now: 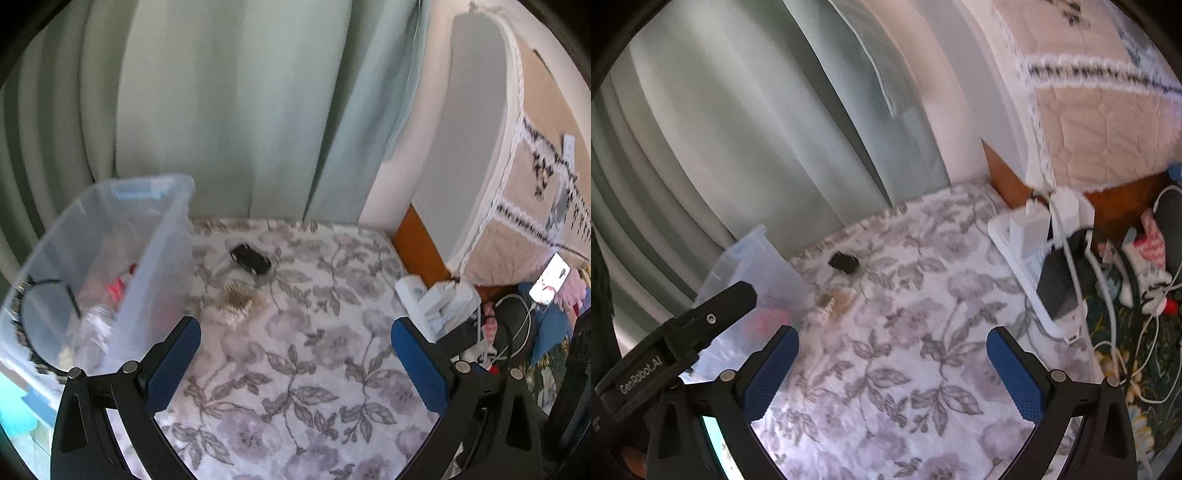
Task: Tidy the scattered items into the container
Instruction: 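Withdraw both grippers from the box toward the cotton swab pack and toy car, then grasp the cotton swab pack with the left gripper while the right grasps the black toy car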
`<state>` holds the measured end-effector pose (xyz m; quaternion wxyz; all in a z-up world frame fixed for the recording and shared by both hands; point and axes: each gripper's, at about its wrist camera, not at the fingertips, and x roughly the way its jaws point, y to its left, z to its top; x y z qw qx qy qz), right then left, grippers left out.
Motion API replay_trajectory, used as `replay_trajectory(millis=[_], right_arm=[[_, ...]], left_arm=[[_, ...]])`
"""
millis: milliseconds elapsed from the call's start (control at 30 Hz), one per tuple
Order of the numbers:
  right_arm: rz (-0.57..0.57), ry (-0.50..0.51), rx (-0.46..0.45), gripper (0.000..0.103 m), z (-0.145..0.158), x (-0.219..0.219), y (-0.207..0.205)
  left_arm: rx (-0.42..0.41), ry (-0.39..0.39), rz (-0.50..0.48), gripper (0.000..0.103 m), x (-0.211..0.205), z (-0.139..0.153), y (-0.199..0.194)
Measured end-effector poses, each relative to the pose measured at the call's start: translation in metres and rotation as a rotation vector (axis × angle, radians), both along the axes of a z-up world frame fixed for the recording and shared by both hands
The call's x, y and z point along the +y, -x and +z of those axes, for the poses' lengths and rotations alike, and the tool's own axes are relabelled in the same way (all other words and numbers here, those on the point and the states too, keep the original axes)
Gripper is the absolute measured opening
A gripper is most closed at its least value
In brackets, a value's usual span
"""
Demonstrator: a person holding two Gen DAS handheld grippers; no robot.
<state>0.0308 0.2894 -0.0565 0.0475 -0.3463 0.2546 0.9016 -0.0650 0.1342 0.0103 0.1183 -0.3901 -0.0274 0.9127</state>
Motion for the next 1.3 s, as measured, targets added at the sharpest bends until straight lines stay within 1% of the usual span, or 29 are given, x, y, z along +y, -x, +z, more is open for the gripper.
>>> replay_trajectory(millis=[167, 233, 333, 400, 500, 567, 733, 833, 933, 1033, 1133, 1200, 1300], right_arm=[[0.029, -0.004, -0.052, 0.103, -0.021, -0.002, 0.014], [0.036, 0.004, -0.069, 0.103, -0.03, -0.002, 0.019], [0.036, 0.012, -0.097, 0.103, -0.042, -0.001, 0.029], [0.039, 0.016, -0.111, 0.103, -0.049, 0.0, 0.034], [0.045, 0.018, -0.131, 0.103, -0.059, 0.001, 0.044], [0.051, 0.014, -0.141, 0.103, -0.063, 0.002, 0.051], [0.066, -0.022, -0.168, 0.103, -0.07, 0.003, 0.071], [0.087, -0.058, -0.173, 0.103, -0.071, 0.004, 0.083], [0.094, -0.085, -0.171, 0.103, -0.071, 0.006, 0.092], [0.108, -0.09, -0.164, 0.103, -0.071, 0.011, 0.102], [0.131, -0.065, -0.158, 0.103, -0.071, 0.015, 0.117], [0.151, -0.059, -0.149, 0.103, -0.07, 0.016, 0.128], [0.189, -0.067, -0.128, 0.103, -0.067, 0.015, 0.146]], left_arm=[[-0.05, -0.029, -0.057, 0.103, 0.009, -0.024, 0.012], [-0.07, -0.047, -0.061, 0.103, 0.008, -0.034, 0.018], [-0.085, -0.052, -0.047, 0.103, 0.004, -0.044, 0.026], [-0.094, -0.045, -0.024, 0.103, 0.0, -0.051, 0.031], [-0.103, 0.004, 0.04, 0.103, -0.005, -0.059, 0.041], [-0.114, 0.023, 0.071, 0.103, -0.008, -0.066, 0.049], [-0.127, 0.061, 0.187, 0.102, -0.019, -0.083, 0.066], [-0.11, 0.101, 0.204, 0.102, -0.015, -0.092, 0.072], [-0.107, 0.125, 0.231, 0.102, -0.014, -0.099, 0.079], [-0.112, 0.129, 0.248, 0.102, -0.015, -0.107, 0.088], [-0.109, 0.142, 0.272, 0.1, -0.016, -0.114, 0.096], [-0.107, 0.135, 0.285, 0.097, -0.017, -0.118, 0.102], [-0.103, 0.132, 0.297, 0.096, -0.018, -0.123, 0.111]])
